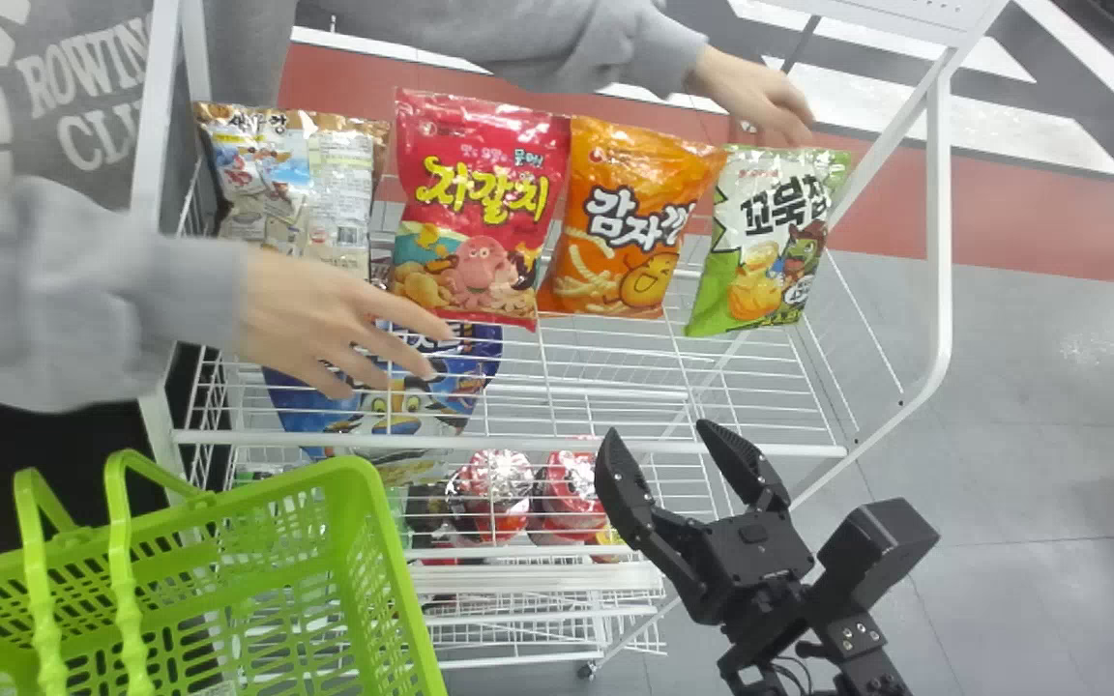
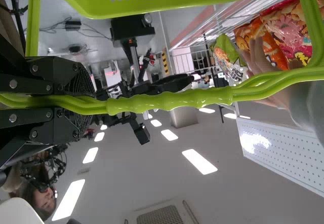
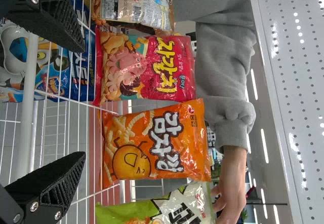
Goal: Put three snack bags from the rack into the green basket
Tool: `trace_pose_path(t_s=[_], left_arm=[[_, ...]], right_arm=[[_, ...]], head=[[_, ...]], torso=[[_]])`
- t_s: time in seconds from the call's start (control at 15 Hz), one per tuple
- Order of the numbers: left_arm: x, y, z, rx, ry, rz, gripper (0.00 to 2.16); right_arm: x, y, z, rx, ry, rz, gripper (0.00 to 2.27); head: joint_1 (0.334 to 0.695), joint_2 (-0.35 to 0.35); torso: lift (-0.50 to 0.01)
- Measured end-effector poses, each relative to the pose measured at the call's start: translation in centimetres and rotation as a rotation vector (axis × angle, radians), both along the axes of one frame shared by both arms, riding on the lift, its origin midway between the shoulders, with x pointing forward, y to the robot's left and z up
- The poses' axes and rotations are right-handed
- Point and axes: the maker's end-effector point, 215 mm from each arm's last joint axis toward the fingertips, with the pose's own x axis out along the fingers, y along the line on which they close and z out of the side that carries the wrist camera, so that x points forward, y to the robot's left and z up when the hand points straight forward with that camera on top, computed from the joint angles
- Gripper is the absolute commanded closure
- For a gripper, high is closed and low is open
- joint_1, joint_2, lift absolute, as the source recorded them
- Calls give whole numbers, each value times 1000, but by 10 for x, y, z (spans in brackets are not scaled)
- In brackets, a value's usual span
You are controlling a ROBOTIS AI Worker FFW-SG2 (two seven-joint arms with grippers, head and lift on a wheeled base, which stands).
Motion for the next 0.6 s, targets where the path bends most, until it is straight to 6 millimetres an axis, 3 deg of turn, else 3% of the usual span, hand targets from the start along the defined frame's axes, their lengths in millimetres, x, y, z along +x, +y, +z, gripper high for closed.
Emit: trace_pose_path(t_s=[0.6], left_arm=[[-1,0,1,-1,10,-3,2148]], right_arm=[[-2,2,1,0,0,3,83]], head=[[695,-335]], torso=[[0]])
